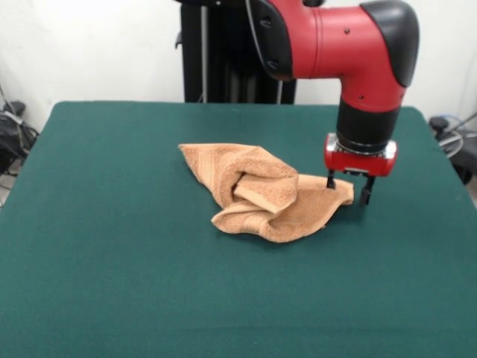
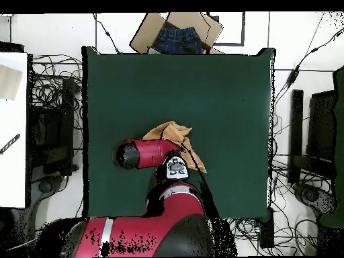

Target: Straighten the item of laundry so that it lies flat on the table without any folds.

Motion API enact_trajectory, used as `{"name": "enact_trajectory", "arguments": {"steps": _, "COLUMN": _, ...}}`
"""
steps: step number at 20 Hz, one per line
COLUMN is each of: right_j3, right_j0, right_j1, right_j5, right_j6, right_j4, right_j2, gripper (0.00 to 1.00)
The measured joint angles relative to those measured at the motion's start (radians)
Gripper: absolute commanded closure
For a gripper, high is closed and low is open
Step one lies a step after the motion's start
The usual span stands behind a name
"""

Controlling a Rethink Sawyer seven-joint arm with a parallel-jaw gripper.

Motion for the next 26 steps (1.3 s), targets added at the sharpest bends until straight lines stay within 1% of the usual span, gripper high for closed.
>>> {"name": "enact_trajectory", "arguments": {"steps": 14, "right_j3": 0.001, "right_j0": 0.001, "right_j1": -0.02, "right_j5": 0.003, "right_j6": 0.0, "right_j4": 0.002, "right_j2": -0.005, "gripper": 0.0}}
{"name": "enact_trajectory", "arguments": {"steps": 26, "right_j3": 0.02, "right_j0": 0.0, "right_j1": -0.109, "right_j5": 0.026, "right_j6": 0.0, "right_j4": 0.012, "right_j2": -0.011, "gripper": 0.0}}
